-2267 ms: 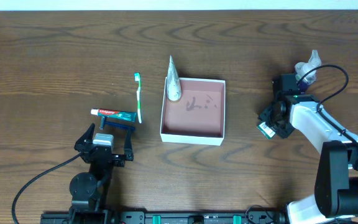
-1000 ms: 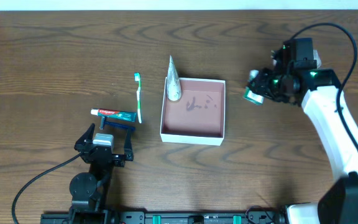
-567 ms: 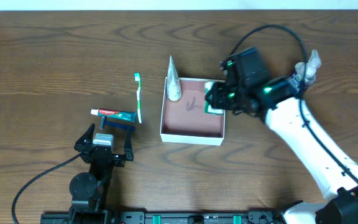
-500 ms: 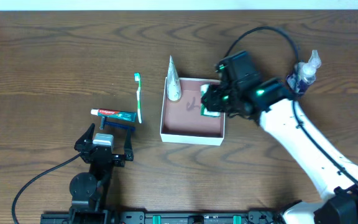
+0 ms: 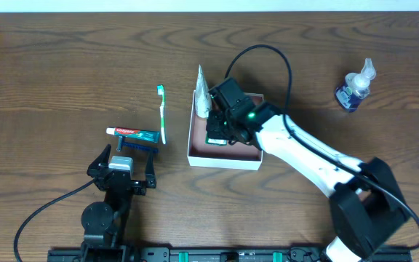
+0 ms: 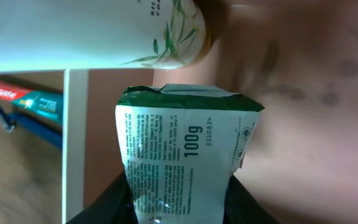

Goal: Pack container
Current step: 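Grasp the soap box and carry it into the box, then release the soap box in the box and withdraw right gripper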

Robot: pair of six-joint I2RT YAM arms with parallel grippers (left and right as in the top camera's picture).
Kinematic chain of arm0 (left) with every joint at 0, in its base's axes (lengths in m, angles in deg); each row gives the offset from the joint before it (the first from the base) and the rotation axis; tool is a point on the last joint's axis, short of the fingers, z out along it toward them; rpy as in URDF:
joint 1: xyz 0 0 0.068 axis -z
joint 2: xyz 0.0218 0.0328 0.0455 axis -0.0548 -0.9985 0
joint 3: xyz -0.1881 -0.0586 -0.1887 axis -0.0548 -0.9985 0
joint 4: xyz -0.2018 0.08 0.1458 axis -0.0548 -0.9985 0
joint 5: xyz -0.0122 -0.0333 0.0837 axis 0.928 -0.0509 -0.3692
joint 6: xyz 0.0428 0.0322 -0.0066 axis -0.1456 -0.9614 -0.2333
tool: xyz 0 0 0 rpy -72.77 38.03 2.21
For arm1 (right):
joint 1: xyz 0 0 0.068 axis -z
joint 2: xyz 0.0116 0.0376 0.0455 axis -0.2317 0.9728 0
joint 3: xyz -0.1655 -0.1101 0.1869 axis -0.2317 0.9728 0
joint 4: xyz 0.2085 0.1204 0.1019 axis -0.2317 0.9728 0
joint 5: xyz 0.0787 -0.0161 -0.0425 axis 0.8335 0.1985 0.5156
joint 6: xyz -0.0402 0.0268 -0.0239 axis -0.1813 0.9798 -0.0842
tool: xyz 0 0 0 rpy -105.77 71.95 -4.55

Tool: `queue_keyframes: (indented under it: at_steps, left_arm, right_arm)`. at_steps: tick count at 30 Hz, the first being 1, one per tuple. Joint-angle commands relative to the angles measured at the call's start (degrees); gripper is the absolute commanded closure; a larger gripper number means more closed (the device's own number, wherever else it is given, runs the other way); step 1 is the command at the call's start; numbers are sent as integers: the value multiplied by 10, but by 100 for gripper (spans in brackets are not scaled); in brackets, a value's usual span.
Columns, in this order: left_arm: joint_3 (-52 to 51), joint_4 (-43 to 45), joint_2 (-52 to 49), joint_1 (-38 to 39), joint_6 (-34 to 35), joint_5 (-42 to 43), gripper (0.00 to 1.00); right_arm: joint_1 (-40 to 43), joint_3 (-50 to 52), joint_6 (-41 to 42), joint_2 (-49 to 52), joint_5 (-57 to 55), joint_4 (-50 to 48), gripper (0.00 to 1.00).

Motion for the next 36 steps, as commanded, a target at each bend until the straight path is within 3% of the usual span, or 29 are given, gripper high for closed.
queue_keyframes:
  at_steps: [1,12,30,36]
  left_arm:
    - [-16,-10,0,-3,-7,6,2]
    - [-16,-10,0,-3,-7,6,2]
    - [-16,-10,0,-3,-7,6,2]
    - [-16,-10,0,-3,-7,6,2]
  right_arm:
    - [-11,-8,39,20,-8,-17,68]
    - [-40,-8,66,47,-11,-70,64]
    - [-40,-8,59,50,-8,-69,54]
    - [-37,-12,32,12,-7,-25,49]
